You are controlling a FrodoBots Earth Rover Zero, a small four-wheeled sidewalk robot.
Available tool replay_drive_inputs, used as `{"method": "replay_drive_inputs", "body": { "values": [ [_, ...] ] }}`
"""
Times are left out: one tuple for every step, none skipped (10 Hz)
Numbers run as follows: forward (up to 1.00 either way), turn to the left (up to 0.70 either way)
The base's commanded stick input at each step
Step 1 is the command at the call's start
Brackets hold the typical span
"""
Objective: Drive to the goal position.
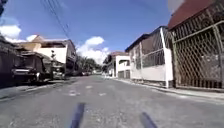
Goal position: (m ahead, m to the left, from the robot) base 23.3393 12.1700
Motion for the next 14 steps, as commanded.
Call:
{"method": "replay_drive_inputs", "body": {
  "values": [
    [1.0, 0.04],
    [1.0, 0.0],
    [1.0, 0.0],
    [1.0, 0.0],
    [1.0, 0.0],
    [1.0, 0.0],
    [1.0, 0.0],
    [1.0, 0.0],
    [1.0, 0.0],
    [1.0, -0.02],
    [1.0, -0.35],
    [1.0, -0.4],
    [1.0, -0.4],
    [1.0, -0.4]
  ]
}}
